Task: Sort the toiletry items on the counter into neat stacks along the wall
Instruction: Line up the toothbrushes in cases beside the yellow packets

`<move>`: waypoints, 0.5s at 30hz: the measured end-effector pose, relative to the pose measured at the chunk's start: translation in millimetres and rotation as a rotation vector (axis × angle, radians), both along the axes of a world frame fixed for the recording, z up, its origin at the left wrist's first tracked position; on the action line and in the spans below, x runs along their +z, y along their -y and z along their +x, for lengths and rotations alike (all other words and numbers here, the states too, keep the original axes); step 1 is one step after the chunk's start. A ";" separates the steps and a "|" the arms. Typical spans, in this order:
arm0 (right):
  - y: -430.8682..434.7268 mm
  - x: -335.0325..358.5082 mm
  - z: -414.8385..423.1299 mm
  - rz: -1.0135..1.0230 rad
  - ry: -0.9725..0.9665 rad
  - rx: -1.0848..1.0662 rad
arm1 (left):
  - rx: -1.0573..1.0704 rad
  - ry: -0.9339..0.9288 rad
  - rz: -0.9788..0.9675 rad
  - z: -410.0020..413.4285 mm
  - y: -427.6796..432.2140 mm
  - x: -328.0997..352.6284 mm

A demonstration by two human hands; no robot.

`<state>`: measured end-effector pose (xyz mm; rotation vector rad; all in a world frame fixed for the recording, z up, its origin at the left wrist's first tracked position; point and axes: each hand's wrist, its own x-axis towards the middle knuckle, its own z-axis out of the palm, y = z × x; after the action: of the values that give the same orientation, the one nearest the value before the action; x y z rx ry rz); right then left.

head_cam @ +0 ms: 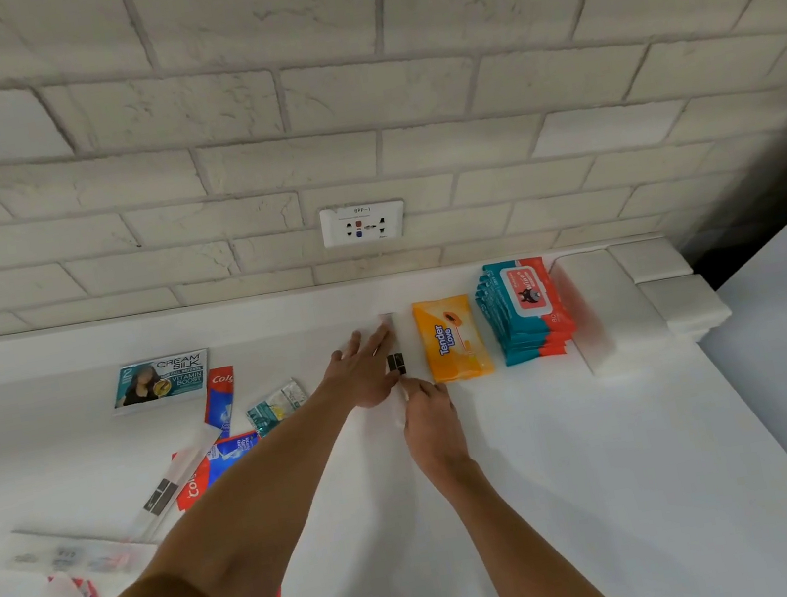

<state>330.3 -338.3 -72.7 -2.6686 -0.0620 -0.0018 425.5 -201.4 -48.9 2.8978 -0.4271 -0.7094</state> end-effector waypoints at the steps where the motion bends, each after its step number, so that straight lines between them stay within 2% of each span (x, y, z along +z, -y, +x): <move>1: 0.1 0.1 0.6 0.001 0.003 -0.006 | 0.000 -0.006 0.003 0.4 0.7 0.8; 15: 1.6 1.5 2.5 0.015 0.006 -0.027 | 0.019 -0.018 0.010 -1.1 4.6 1.6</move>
<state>332.8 -339.9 -71.3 -2.6548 -0.0271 -0.0188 424.5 -206.1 -47.4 2.8985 -0.3952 -0.7363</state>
